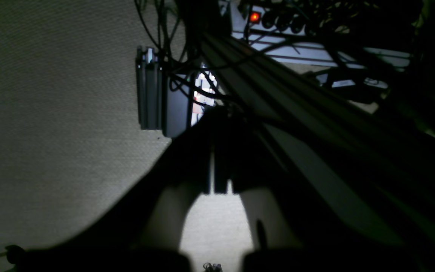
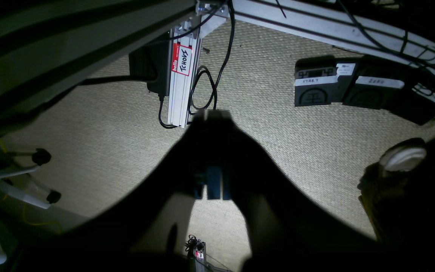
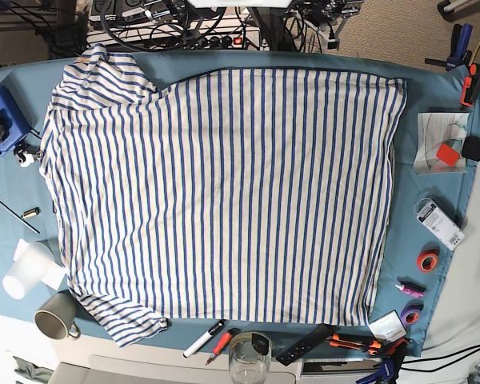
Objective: Fold the T-shirt properly
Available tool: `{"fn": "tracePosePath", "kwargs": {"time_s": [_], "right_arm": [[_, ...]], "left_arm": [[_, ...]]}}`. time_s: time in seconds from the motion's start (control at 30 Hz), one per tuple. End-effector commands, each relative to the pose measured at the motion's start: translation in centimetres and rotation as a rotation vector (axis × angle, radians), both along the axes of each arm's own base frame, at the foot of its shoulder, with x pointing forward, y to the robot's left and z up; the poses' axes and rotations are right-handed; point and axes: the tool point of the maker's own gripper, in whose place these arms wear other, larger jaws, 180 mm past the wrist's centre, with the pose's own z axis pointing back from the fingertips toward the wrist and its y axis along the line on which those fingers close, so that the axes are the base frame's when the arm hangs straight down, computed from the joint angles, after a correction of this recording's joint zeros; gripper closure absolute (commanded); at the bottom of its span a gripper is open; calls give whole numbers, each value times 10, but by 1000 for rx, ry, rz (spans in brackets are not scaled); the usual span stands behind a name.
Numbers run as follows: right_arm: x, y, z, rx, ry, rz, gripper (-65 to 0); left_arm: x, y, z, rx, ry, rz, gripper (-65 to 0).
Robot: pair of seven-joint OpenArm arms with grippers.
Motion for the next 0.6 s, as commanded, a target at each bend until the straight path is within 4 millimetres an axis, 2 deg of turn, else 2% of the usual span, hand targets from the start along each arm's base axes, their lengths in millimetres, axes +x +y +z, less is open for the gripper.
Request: {"fn": "tracePosePath", "kwargs": {"time_s": [0.0,0.57], "right_arm": [[0,-2,1,4,2,-5,0],[-5,-3,0,-3,28,0,0]], "left_arm": [[1,-2,1,-9,-8,2,0],[1,-2,1,-9,-8,2,0]]}}
